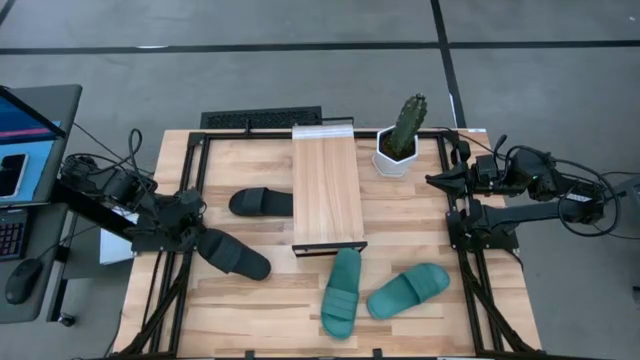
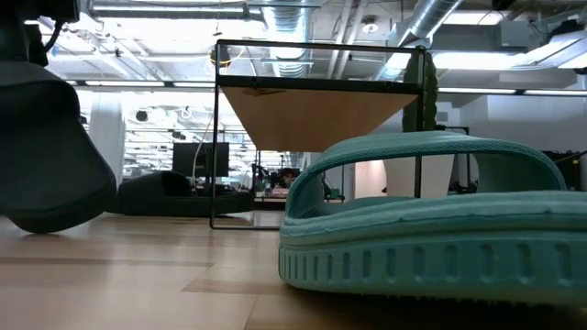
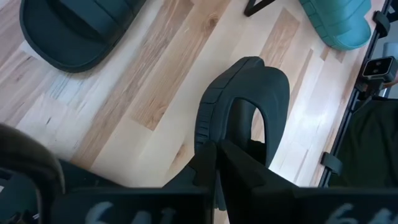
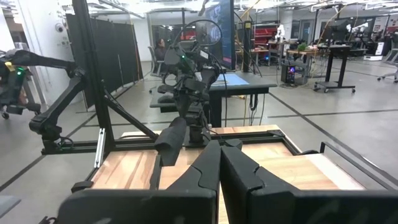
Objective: Pick and place slides into the shelf
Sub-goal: Put the bottom black slipper on the shelf
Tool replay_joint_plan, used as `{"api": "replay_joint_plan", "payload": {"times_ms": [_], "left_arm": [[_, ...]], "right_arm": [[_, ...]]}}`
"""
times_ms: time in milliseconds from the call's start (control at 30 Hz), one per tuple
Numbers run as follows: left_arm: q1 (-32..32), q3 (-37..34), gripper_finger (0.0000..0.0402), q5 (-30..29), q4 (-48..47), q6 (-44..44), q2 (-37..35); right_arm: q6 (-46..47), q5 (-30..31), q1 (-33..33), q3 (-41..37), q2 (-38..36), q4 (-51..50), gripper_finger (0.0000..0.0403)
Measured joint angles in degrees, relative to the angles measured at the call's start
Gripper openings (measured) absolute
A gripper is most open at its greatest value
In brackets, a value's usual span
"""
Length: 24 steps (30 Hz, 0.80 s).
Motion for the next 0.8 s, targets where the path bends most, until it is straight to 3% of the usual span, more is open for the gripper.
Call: {"api": "replay_joint_plan", "payload": {"times_ms": [233,800], "left_arm": [[0.0,-1.5,0.0000,1.7,1.4,-0.1,1.2],[0.0,-6.7,0.0000,6.2,10.5,4.5,13.9]], "right_arm": [[0.0,0.0,0.0,0.0,0.0,0.0,0.0000],[0.0,0.0,0.0,0.0,0.0,0.0,0.0000]]}}
